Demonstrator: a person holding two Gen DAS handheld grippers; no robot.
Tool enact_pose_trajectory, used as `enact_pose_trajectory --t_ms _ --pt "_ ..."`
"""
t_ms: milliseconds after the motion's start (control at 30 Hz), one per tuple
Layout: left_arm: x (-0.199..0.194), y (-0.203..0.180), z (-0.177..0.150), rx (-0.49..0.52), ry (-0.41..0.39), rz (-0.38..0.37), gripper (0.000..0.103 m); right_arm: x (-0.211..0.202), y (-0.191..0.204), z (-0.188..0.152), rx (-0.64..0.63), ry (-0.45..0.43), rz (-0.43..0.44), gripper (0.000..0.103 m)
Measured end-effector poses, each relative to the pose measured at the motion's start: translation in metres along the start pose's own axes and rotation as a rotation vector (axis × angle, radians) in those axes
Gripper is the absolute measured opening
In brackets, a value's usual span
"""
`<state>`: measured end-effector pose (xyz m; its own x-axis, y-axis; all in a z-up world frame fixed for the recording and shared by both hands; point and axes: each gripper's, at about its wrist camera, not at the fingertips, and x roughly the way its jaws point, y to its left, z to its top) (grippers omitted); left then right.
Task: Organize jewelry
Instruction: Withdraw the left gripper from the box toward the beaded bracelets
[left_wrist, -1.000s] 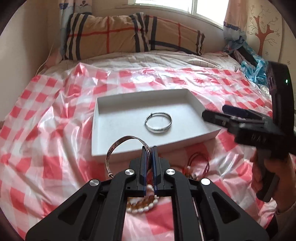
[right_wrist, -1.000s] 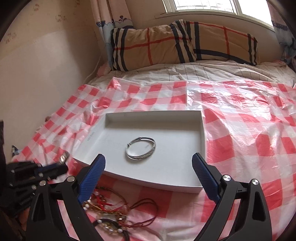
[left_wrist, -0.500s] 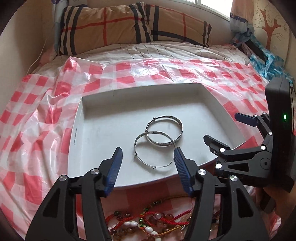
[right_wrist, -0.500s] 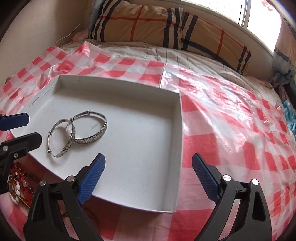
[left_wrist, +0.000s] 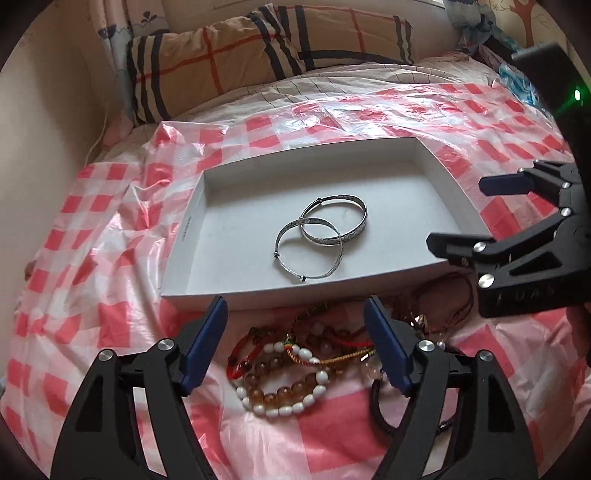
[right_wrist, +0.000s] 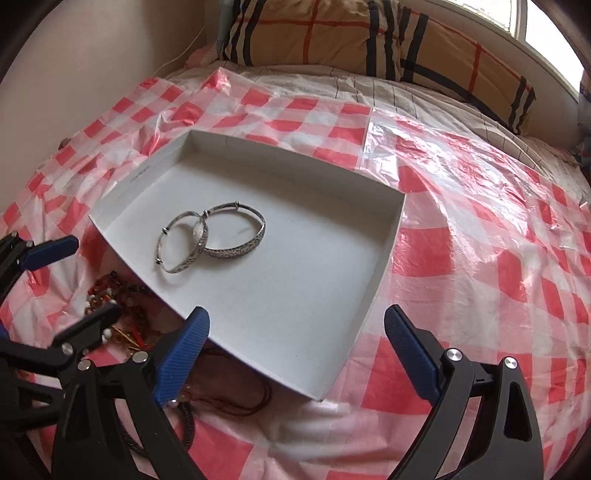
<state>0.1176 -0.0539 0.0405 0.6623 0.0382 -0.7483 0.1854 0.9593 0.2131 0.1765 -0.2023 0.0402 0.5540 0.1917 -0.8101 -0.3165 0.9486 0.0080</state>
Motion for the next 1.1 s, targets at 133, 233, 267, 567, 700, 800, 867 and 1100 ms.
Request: enact_pose_trajectory --t_ms 133,233,267,567,700,800,867,1100 --pt "-0.023 -0.005 -0.010 0.022 -0.039 0.074 0.086 -0.032 0.000 -0.024 0.094 -0.072 0.002 0.096" --pt "-0.035 -0.002 -0.015 -0.012 -0.075 0.100 0.091 -0.040 0.002 -0.038 0.143 -0.101 0.004 0.096" --pt "-0.037 0.001 -0.016 -0.034 -0.090 0.105 0.092 -0.040 0.003 -0.037 0.144 -0.113 0.000 0.096" --pt "-0.016 0.026 -0.029 -0.113 -0.053 0.113 0.095 -0.032 0.014 -0.032 0.109 -0.129 -0.011 0.096" --pt "-0.016 0.031 -0.029 -0.127 -0.060 0.112 0.095 -0.023 0.020 -0.036 0.101 -0.092 0.033 0.096" --pt "-0.013 0.035 -0.029 -0.137 -0.043 0.110 0.095 -0.019 0.019 -0.038 0.116 -0.075 0.055 0.096" --pt "-0.010 0.041 -0.029 -0.156 -0.028 0.102 0.095 -0.015 0.014 -0.040 0.132 -0.065 0.050 0.095" --pt "0.002 0.071 -0.033 -0.265 0.023 0.080 0.095 -0.002 0.004 -0.041 0.154 -0.025 0.046 0.081"
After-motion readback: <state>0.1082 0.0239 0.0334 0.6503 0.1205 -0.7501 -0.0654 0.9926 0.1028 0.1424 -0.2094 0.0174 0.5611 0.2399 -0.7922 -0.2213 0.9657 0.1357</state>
